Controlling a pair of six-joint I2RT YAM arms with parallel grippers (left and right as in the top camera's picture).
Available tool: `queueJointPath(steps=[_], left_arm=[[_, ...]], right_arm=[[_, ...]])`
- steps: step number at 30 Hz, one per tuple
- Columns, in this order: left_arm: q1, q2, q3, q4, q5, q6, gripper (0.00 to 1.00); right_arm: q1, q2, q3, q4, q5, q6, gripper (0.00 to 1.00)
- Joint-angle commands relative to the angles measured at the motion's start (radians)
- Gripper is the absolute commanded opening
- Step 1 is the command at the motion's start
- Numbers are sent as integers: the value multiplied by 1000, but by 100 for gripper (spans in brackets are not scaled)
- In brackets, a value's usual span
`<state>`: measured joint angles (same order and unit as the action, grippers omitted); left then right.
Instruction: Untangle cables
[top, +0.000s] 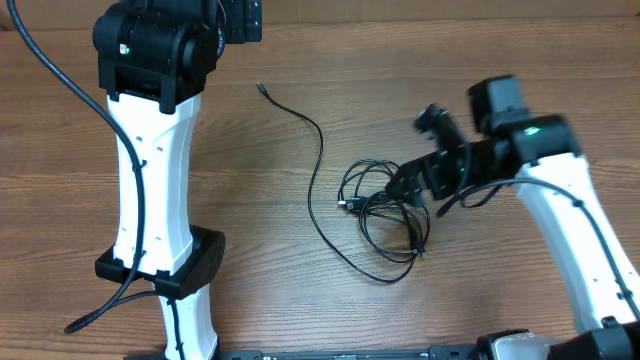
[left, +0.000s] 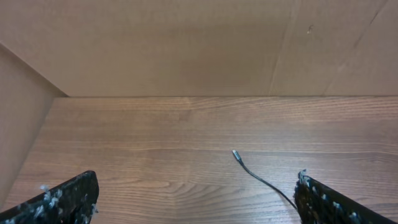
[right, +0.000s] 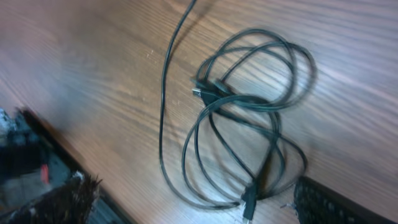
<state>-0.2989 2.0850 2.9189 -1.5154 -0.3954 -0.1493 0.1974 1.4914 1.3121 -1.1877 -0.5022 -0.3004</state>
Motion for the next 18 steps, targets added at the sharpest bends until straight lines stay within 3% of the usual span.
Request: queueJointPath(steps=[1, 8, 18], left_arm=[[4, -13, 11, 0, 5, 14, 100], [4, -13, 11, -2, 5, 14, 100], [4, -13, 11, -11, 6, 11, 100]], right_arm=[[48, -2, -126, 98, -16, -44, 98], [97, -2, -409, 475, -15, 179, 91], [97, -2, -563, 592, 56, 228, 88]])
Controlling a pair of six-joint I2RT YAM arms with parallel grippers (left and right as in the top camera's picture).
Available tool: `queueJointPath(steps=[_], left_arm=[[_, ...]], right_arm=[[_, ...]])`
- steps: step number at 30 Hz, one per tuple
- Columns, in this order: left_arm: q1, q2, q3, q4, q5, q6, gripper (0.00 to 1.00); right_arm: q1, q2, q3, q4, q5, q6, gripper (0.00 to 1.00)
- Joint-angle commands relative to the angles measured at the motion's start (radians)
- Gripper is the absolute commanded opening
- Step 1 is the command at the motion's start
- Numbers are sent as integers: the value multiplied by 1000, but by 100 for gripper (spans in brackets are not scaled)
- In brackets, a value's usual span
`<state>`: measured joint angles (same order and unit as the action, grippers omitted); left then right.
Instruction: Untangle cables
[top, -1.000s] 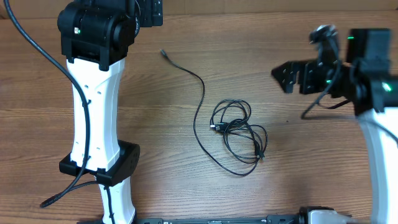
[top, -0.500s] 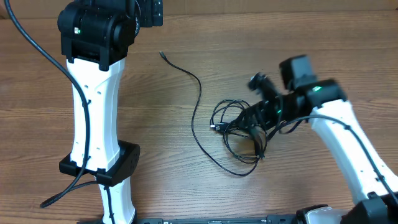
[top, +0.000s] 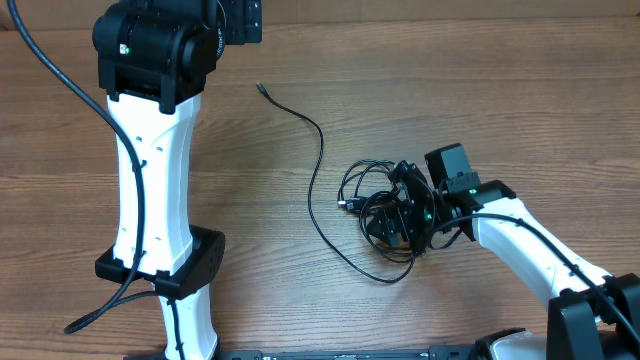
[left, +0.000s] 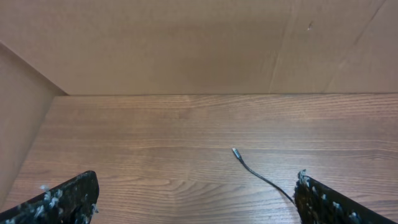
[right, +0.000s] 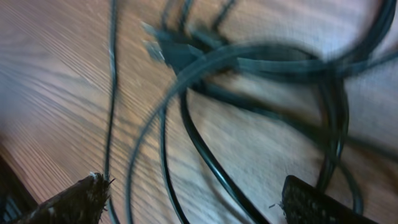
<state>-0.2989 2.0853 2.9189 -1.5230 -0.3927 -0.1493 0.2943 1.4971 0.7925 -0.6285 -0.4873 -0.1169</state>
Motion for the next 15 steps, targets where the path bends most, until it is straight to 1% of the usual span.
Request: queueJointPath(steps=[1, 2, 3, 4, 6, 8, 11, 15], left_arm=[[4, -14, 11, -6, 5, 11, 100], [4, -14, 11, -6, 7, 11, 100], [4, -14, 11, -7, 10, 11, 100], [4, -14, 11, -8, 11, 11, 100], [4, -14, 11, -11, 11, 11, 100], [4, -14, 11, -16, 11, 12, 100], [4, -14, 11, -20, 18, 12, 100], [4, -14, 11, -21, 20, 12, 100]], right_arm=[[0, -8, -54, 45, 42, 53, 84], [0, -8, -62, 56, 42, 63, 80], [0, -8, -68, 66, 41, 66, 72], [0, -8, -71, 70, 41, 66, 62], [0, -8, -74, 75, 42, 65, 59], [0, -8, -74, 79, 48, 65, 45], [0, -8, -74, 80, 85, 65, 43], [0, -8, -74, 86, 90, 66, 11]])
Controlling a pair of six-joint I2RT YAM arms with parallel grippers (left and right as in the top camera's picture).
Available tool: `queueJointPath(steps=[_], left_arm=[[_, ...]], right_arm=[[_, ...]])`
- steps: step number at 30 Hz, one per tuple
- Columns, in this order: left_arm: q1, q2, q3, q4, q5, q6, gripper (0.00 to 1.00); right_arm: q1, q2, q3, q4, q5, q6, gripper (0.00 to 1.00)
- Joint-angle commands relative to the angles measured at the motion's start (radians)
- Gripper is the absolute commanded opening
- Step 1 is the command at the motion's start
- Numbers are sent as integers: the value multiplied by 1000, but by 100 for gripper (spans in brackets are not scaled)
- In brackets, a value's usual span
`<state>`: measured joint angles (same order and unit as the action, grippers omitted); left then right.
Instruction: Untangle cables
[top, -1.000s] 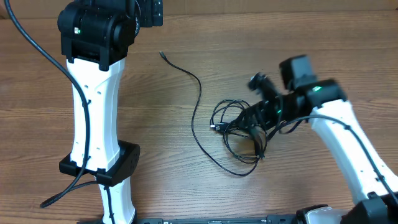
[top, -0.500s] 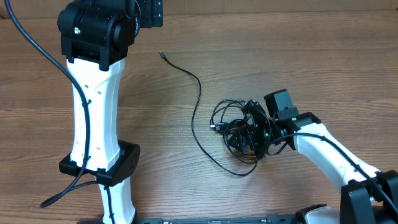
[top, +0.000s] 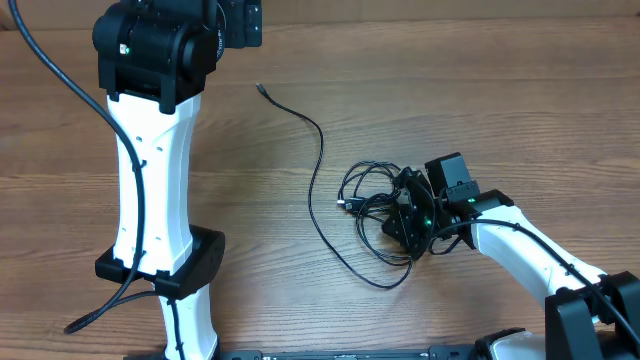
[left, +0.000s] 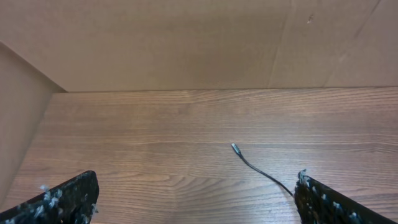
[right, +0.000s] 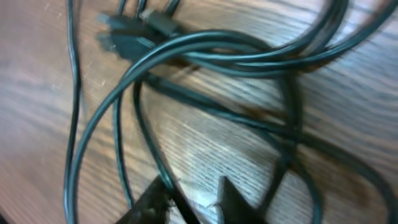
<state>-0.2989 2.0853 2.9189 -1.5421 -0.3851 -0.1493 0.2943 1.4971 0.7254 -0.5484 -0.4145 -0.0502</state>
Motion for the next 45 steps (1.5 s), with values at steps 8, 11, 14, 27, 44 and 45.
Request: queueJointPath(steps=[8, 11, 14, 27, 44, 45], left_arm=[[4, -14, 11, -4, 13, 12, 100], [4, -14, 11, -2, 13, 13, 100], [5, -14, 11, -2, 13, 12, 100], [5, -14, 10, 6, 50, 12, 100], [5, -13, 10, 10, 66, 12, 100], [5, -13, 10, 10, 68, 12, 100]], right_arm=[[0, -8, -39, 116, -37, 55, 4], [0, -9, -38, 174, -140, 55, 4], [-5, -9, -37, 229, -245, 55, 4], [19, -126, 184, 40, -105, 103, 4], [54, -195, 1094, -198, 183, 148, 4], [55, -195, 1103, -183, 190, 148, 4]])
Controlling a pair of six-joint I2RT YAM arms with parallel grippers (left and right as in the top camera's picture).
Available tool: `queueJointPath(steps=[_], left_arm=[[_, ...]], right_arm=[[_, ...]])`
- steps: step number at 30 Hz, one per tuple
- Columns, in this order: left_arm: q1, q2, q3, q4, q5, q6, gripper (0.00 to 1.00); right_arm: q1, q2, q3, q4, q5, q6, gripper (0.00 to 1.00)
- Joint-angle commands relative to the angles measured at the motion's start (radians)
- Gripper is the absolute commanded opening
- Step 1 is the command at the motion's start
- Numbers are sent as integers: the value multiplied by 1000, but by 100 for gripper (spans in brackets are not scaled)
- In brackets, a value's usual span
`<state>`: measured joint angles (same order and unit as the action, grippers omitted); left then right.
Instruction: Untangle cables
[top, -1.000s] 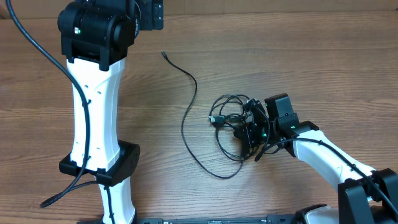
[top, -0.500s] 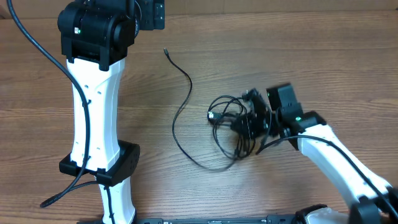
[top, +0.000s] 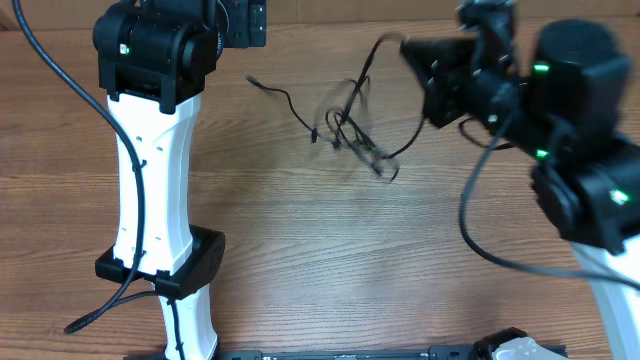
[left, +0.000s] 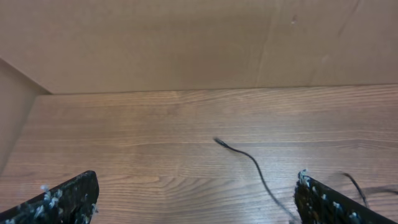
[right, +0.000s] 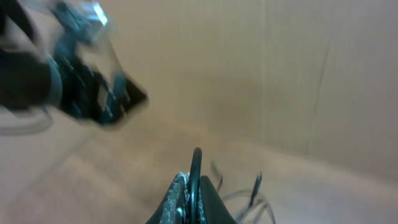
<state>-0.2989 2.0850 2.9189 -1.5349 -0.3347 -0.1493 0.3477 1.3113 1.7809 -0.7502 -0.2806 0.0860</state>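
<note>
The tangle of thin black cables (top: 350, 125) hangs in the air over the far middle of the table, blurred, with one loose end (top: 256, 82) trailing left. My right gripper (right: 194, 198) is raised high and shut on a strand of cable (right: 196, 163); loops and a plug (right: 256, 182) dangle beyond it. In the overhead view the right gripper (top: 420, 58) is at the top right. My left gripper (left: 196, 199) stands open above the wood, nothing between its fingers; the loose cable end (left: 219, 142) lies ahead of it.
The wooden table (top: 300, 260) is backed by a cardboard wall (left: 186, 43). The left arm's white column and base (top: 155, 200) stand at the left. The right arm's black body (top: 580, 110) fills the upper right.
My right gripper, then shut low on the tangle at the table's middle right, is now high at the far right with the cables lifted off the table. The loose end shifted left.
My right gripper was open above the tangle lying on the table. Then it was down among the loops, still open. Then it was shut on a strand. Now the bundle hangs from it in the air. The left arm stayed put.
</note>
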Motion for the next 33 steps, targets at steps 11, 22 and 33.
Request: queueJointPath(steps=[11, 22, 33], left_arm=[[5, -12, 9, 3, 19, 12, 100], [5, -12, 9, -9, 18, 16, 100], [57, -64, 9, -43, -83, 37, 99]], right_arm=[[74, 8, 157, 163, -123, 90, 4], [76, 26, 438, 128, 214, -121, 4], [-203, 130, 438, 57, 408, -270, 4]])
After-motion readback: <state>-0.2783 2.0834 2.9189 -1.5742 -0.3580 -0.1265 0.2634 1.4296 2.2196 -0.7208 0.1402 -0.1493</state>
